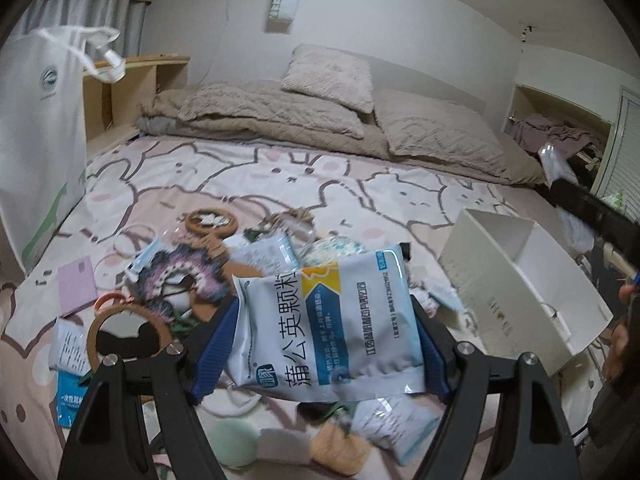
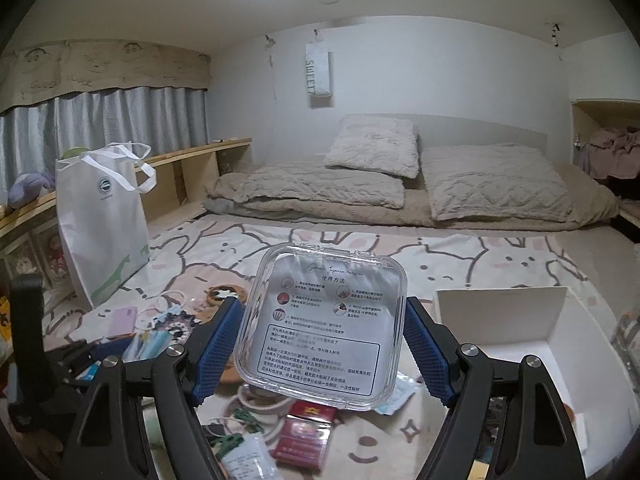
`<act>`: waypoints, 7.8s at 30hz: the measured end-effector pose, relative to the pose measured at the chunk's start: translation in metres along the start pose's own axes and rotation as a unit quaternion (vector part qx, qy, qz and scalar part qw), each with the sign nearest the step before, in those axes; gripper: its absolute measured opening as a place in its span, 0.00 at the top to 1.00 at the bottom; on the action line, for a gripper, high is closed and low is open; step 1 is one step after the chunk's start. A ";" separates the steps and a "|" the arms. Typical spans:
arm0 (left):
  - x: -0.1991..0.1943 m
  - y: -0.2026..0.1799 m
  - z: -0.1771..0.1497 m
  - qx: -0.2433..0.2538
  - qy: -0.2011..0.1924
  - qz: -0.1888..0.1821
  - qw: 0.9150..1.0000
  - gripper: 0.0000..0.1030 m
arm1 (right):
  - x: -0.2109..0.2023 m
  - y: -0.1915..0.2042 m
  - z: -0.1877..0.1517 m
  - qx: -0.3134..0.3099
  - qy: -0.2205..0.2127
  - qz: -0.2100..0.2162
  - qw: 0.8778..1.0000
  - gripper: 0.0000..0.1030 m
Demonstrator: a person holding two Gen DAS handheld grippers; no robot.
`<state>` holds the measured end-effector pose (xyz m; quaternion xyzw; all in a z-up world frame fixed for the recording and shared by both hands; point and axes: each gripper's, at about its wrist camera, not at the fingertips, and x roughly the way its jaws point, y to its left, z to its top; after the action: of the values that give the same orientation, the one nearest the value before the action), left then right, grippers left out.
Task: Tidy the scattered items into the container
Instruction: 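Lift the sachet with the left tool while the right tool lifts the clear case, then carry the sachet and clear case with both tools over the white box, then open the right tool over the box while the left tool holds the sachet, then lower the blue-and-white sachet into the box and open the left tool, then withdraw both tools from the box toward the scattered items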
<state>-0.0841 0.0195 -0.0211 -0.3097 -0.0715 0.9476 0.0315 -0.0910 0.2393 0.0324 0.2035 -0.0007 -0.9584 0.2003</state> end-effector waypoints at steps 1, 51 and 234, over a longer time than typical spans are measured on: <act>0.000 -0.005 0.002 0.002 -0.001 -0.003 1.000 0.23 | -0.002 -0.004 0.000 0.002 -0.001 -0.003 1.000 0.22; 0.039 -0.236 0.026 0.112 0.026 -0.145 0.983 0.23 | -0.078 -0.194 -0.037 0.185 -0.025 -0.166 0.968 0.22; 0.085 -0.263 -0.003 0.174 0.078 -0.100 0.977 0.00 | -0.046 -0.216 -0.064 0.146 0.066 -0.260 0.952 0.00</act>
<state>-0.1471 0.2883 -0.0324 -0.3637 0.0664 0.9107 0.1845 -0.1098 0.4611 -0.0265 0.2867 -0.0747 -0.9510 -0.0883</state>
